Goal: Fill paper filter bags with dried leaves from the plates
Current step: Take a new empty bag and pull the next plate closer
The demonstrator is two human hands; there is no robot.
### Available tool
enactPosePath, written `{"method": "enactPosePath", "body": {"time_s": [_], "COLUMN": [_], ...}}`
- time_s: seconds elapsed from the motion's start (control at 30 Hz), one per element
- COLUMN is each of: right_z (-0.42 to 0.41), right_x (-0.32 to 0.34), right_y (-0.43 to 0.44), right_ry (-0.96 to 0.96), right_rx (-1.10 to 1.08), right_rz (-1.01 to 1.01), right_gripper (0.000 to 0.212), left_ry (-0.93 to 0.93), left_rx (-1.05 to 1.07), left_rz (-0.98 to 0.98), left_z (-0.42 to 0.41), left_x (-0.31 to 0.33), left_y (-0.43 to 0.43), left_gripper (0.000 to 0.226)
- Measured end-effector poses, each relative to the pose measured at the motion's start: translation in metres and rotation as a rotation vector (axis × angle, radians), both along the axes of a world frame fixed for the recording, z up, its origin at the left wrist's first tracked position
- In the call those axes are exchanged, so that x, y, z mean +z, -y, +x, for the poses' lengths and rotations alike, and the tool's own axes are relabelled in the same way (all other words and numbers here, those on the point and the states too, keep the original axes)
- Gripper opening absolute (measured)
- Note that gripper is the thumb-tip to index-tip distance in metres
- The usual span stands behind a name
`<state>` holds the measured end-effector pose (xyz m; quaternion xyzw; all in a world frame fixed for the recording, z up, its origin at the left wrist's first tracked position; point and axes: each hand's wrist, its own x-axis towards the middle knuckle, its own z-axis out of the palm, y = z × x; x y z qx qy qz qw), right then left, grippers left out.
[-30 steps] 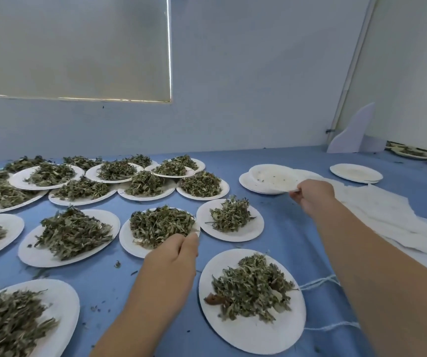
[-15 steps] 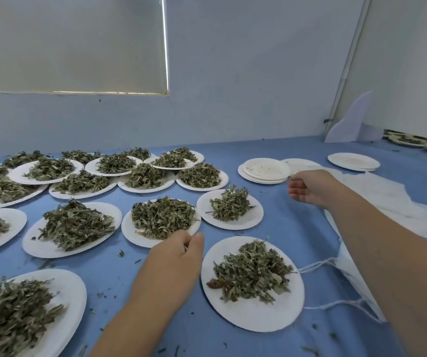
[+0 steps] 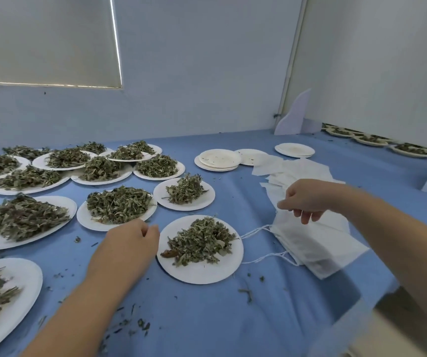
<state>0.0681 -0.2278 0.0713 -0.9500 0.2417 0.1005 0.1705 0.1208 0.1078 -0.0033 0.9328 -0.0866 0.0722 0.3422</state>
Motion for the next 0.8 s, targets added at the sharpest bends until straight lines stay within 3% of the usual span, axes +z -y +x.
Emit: {"method": "enactPosePath", "body": {"time_s": [0.17, 0.37, 0.47, 0.8], "right_z": [-0.026, -0.037, -0.039, -0.042], "right_x": [-0.010, -0.012, -0.010, -0.008], "right_y": [-0.017, -0.031, -0.031, -0.031], "right_ry": [-0.176, -0.086, -0.044, 0.482], "right_rx": [0.059, 0.136, 0.143, -0.052], "right_rz": [-0.002, -0.268, -0.329, -0.036], "right_gripper": [0.050, 0.025, 0.026, 0.015], "left_ry": [-0.091, -0.156, -0.208, -0.416], "left_rx": [-0.003, -0.038, -0.044, -0.169], "left_rz": [0.156, 0.206, 0.213, 0.128], "left_z": [-0.006, -0.012, -0.013, -0.021], "left_x": [0.005, 0.007, 0.009, 0.021], "left_y": [-0.006, -0.006, -0.005, -0.009], "left_gripper": [0.044, 0.044, 0.044, 0.052]}}
